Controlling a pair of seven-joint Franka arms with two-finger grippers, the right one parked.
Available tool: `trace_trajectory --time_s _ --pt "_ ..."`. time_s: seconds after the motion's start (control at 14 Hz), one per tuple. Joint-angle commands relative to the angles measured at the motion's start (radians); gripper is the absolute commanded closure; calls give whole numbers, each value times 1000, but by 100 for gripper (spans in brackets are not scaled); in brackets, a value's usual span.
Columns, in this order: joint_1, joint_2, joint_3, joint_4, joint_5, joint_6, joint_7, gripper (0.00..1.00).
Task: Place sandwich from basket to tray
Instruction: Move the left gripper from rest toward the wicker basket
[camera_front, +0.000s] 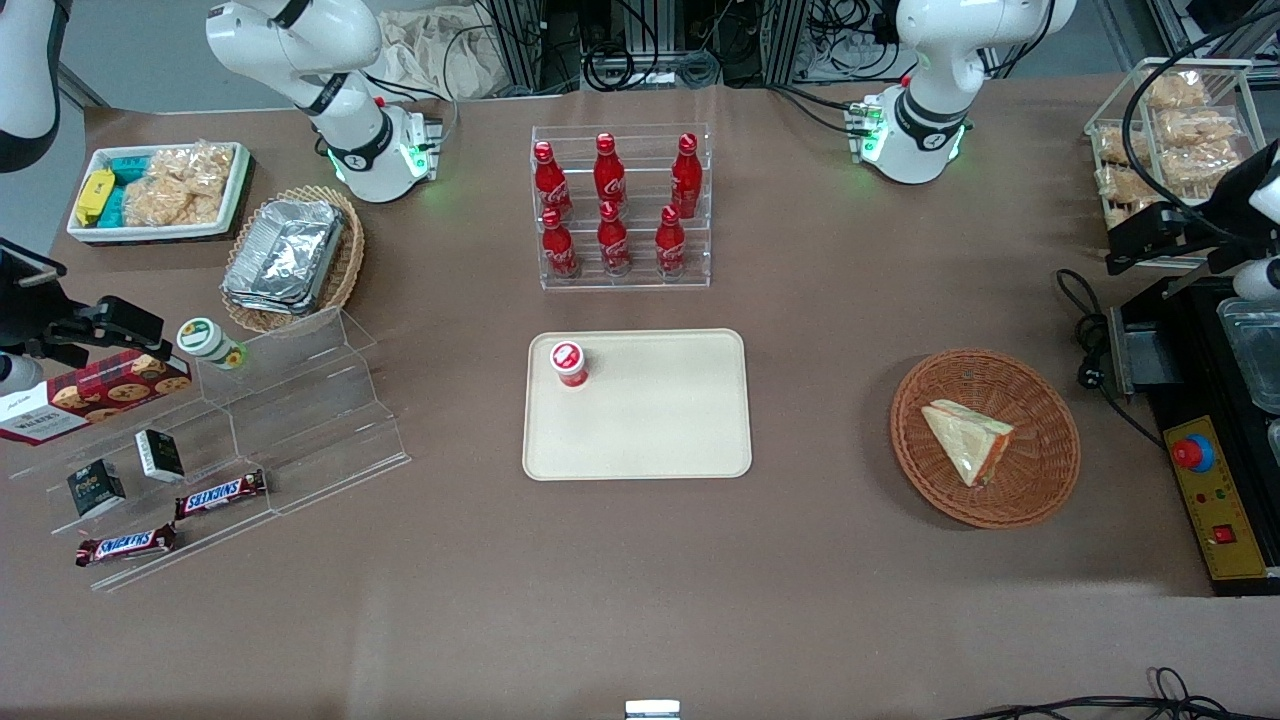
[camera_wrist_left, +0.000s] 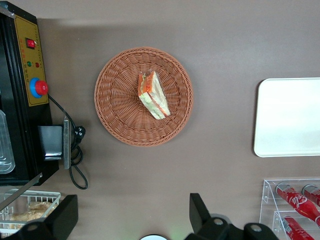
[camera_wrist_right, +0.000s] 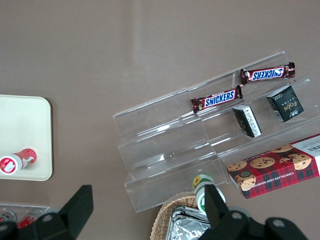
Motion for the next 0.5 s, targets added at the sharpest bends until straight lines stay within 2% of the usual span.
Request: trace_trajectory --time_s 0.0,0.43 --pt "5 8 -14 31 18 -17 -9 0" --pt "8 53 -17 8 21 -7 -23 0"
